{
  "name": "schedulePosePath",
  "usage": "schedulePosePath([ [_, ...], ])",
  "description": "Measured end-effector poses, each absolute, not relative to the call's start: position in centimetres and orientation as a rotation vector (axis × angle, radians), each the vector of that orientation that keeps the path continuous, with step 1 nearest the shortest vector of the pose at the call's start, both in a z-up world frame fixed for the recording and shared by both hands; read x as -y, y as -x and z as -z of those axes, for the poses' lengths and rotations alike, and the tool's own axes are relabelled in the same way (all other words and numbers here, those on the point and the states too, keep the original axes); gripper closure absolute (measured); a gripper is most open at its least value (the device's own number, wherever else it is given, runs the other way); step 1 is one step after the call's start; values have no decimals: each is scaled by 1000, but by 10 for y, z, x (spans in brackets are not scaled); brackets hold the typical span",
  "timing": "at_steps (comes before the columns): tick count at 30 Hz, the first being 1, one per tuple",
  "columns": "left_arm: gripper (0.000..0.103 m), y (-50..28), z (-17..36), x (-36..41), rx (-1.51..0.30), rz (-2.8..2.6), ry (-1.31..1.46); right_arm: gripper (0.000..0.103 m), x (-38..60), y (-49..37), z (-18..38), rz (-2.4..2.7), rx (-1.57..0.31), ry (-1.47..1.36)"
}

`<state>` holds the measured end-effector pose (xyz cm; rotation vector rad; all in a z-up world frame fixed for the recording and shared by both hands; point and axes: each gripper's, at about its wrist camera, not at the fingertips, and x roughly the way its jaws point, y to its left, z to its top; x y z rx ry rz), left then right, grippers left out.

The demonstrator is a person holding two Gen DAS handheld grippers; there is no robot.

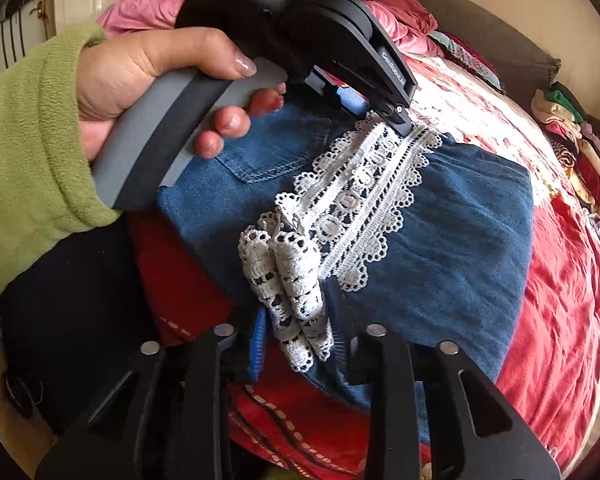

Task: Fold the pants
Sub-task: 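Lay the lace hem down on the pants and open the right gripper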

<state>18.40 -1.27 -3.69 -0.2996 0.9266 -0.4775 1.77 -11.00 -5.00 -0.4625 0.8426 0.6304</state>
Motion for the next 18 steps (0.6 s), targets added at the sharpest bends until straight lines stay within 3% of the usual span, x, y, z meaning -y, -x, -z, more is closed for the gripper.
schedulePosePath([
  [8, 63, -169, 18, 4, -862, 425, 277, 59, 150, -19, 12, -676, -859, 203],
  [18, 53, -111, -9, 14, -826, 432, 235, 59, 210, -29, 7, -535, -805, 104],
])
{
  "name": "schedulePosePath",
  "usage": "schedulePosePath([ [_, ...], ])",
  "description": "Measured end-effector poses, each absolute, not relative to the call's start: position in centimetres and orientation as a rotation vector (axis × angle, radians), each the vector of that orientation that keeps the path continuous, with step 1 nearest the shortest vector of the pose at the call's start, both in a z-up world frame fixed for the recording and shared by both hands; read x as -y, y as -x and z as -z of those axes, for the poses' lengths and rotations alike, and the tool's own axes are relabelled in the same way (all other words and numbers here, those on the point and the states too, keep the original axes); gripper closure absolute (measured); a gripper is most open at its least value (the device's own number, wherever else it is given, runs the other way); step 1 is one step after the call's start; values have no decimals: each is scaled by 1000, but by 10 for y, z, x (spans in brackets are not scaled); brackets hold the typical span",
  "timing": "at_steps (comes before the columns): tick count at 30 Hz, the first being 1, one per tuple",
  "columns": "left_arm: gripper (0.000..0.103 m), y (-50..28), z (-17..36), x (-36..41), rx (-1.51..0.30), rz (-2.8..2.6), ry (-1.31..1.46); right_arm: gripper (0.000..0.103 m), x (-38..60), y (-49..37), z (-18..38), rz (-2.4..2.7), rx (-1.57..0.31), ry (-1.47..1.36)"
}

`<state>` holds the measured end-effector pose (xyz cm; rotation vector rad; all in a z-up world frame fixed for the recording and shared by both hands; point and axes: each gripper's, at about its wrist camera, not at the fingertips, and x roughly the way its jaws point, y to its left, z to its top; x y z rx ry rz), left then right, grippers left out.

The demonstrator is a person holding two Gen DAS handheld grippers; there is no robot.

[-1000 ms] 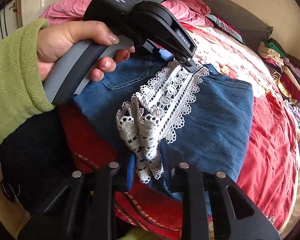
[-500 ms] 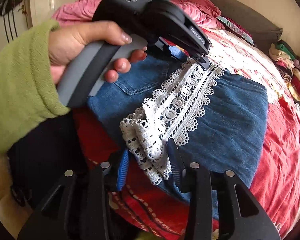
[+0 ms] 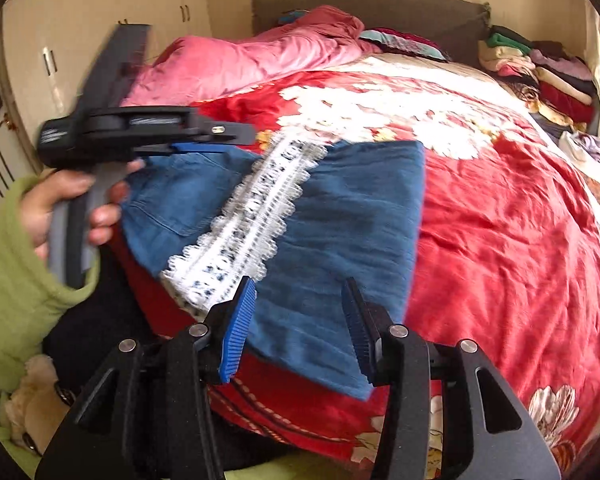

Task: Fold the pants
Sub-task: 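Lay the lace hem down on the pants and open the right gripper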

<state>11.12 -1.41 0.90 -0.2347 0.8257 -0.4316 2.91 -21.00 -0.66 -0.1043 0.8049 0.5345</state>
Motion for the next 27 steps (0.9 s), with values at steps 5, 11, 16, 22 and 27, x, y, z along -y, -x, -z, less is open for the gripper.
schedulePosePath([
  [5, 53, -68, 0, 47, -852, 453, 137, 59, 214, -32, 27, -506, -871, 117],
  [11, 53, -61, 41, 72, -979, 414, 10, 59, 238, -38, 59, -486, -942, 37],
  [16, 53, -65, 42, 59, -989, 425, 77, 59, 244, -39, 50, -515, -934, 19],
  [22, 52, -62, 40, 61, -985, 427, 87, 51, 254, -71, 5, -485, -786, 8],
  [27, 48, -59, 36, 63, -968, 405, 70, 51, 228, -118, -6, -518, -777, 74],
])
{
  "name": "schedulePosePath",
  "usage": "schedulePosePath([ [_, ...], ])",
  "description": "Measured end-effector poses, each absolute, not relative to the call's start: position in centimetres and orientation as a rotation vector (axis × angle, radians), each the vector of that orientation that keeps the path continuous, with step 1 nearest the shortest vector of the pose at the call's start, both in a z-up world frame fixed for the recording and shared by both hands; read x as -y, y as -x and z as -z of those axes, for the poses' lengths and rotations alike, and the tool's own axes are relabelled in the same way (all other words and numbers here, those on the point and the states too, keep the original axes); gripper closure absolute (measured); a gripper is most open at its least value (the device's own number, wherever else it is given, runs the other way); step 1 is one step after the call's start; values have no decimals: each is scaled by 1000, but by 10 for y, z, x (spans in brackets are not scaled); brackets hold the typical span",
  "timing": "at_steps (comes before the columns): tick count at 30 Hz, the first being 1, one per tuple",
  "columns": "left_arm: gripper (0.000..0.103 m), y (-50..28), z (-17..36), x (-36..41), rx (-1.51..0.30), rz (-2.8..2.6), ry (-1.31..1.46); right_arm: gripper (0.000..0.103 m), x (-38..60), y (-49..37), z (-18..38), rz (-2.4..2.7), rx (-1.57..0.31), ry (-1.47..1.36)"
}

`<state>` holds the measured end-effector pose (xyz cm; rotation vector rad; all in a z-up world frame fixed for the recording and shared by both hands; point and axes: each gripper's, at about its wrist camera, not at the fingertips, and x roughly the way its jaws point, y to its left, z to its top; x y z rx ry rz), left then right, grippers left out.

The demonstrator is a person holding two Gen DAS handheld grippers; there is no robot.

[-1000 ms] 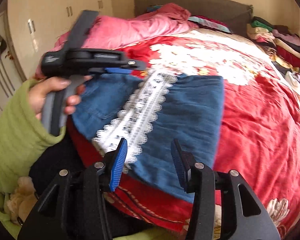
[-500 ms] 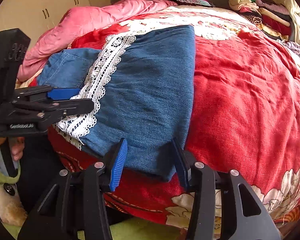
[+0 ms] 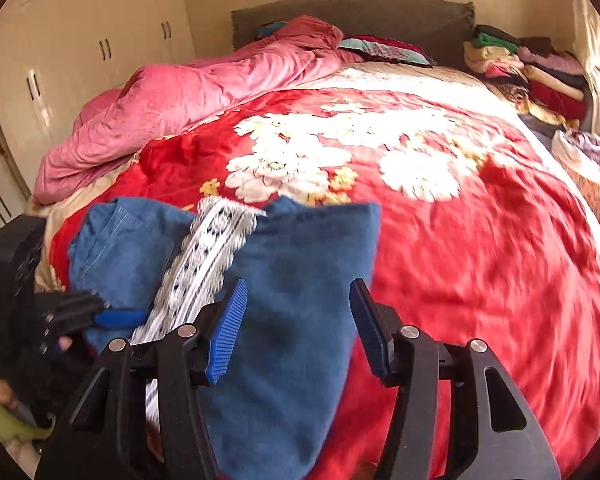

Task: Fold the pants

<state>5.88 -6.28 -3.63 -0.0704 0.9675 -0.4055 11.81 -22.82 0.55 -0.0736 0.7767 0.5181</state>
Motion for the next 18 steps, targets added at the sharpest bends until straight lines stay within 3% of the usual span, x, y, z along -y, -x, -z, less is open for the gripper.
schedulePosePath([
  [8, 47, -54, 28, 70, -936, 392, 24, 51, 216, -193, 28, -435, -919, 149],
  [11, 46, -60, 37, 69, -975, 384, 33, 38, 232, -208, 54, -406, -964, 117],
  [18, 44, -63, 41, 69, -987, 389, 38, 36, 228, -202, 58, -386, -932, 123],
])
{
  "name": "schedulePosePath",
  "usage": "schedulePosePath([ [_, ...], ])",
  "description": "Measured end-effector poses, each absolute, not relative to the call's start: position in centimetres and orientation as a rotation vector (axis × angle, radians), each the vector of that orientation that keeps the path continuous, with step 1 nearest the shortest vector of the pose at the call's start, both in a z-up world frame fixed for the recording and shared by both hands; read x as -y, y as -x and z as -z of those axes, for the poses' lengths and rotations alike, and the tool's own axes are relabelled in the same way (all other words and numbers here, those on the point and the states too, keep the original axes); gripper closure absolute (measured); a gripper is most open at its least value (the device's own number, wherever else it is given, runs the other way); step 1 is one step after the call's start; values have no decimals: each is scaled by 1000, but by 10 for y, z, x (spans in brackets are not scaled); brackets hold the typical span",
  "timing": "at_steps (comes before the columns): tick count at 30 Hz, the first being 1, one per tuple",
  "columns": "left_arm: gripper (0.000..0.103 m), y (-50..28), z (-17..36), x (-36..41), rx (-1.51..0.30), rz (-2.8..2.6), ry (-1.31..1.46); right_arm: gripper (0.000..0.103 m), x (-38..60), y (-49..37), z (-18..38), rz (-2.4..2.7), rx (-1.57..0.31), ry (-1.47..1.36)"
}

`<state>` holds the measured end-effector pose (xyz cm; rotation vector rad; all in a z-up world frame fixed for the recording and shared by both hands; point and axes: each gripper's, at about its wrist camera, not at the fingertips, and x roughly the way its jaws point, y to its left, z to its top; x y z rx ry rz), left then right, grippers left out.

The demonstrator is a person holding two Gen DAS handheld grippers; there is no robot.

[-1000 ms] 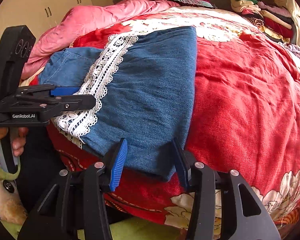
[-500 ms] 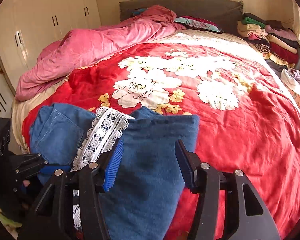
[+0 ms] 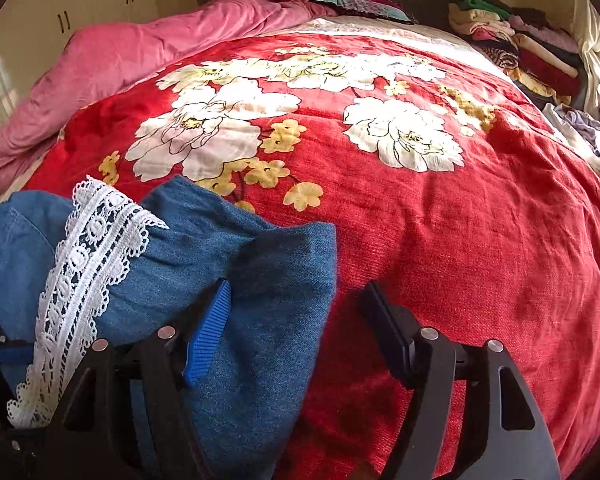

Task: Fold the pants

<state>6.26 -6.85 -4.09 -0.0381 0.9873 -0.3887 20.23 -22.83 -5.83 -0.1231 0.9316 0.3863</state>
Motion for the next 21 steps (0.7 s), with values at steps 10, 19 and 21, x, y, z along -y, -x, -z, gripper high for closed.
schedulePosePath([
  [10, 37, -58, 29, 60, -943, 383, 68, 36, 248, -167, 15, -374, -843, 49],
  [19, 34, -53, 10, 47, -899, 339, 81, 23, 265, -119, -15, -385, -750, -15],
  [21, 33, -51, 6, 42, -891, 331, 86, 22, 266, -112, -19, -392, -744, -13],
])
